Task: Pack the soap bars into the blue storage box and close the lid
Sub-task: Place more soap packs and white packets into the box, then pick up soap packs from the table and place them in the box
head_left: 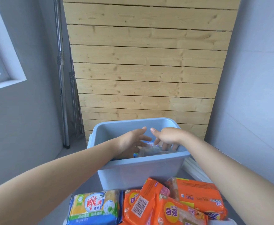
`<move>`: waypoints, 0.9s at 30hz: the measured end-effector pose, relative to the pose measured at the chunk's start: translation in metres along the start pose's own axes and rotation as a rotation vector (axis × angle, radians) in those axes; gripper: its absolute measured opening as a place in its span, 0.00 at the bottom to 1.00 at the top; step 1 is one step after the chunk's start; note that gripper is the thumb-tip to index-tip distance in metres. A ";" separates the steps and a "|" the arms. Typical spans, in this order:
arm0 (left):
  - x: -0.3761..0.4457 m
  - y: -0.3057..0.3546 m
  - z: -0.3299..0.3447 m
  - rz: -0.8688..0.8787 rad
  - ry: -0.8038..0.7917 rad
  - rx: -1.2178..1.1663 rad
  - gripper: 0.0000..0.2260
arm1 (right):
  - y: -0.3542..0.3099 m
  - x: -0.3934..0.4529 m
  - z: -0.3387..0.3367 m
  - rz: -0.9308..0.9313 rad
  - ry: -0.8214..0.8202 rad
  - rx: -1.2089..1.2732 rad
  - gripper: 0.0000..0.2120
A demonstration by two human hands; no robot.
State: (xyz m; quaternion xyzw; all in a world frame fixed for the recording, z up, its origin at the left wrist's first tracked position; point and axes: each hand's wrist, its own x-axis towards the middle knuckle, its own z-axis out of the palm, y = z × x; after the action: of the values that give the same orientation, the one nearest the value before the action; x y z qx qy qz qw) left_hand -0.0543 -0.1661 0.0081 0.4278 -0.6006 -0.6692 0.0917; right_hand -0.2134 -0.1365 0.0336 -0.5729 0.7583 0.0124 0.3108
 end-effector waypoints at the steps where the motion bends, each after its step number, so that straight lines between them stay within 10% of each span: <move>1: 0.001 -0.001 0.000 -0.001 0.008 0.015 0.29 | 0.001 0.000 0.000 -0.017 0.016 0.027 0.36; 11: -0.024 0.012 0.004 0.037 0.229 0.333 0.35 | 0.014 -0.019 0.000 -0.143 0.125 0.157 0.27; 22: -0.097 -0.015 0.057 0.549 0.577 0.434 0.13 | 0.040 -0.105 0.047 -0.446 0.629 0.387 0.13; 27: -0.107 -0.049 0.087 0.509 0.518 0.418 0.09 | 0.059 -0.127 0.081 -0.476 0.670 0.370 0.11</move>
State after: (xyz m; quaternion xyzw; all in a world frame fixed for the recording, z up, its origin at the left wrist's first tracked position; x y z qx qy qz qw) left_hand -0.0281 -0.0222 0.0070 0.4294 -0.7670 -0.3593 0.3134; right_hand -0.2093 0.0230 0.0102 -0.6384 0.6537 -0.3815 0.1396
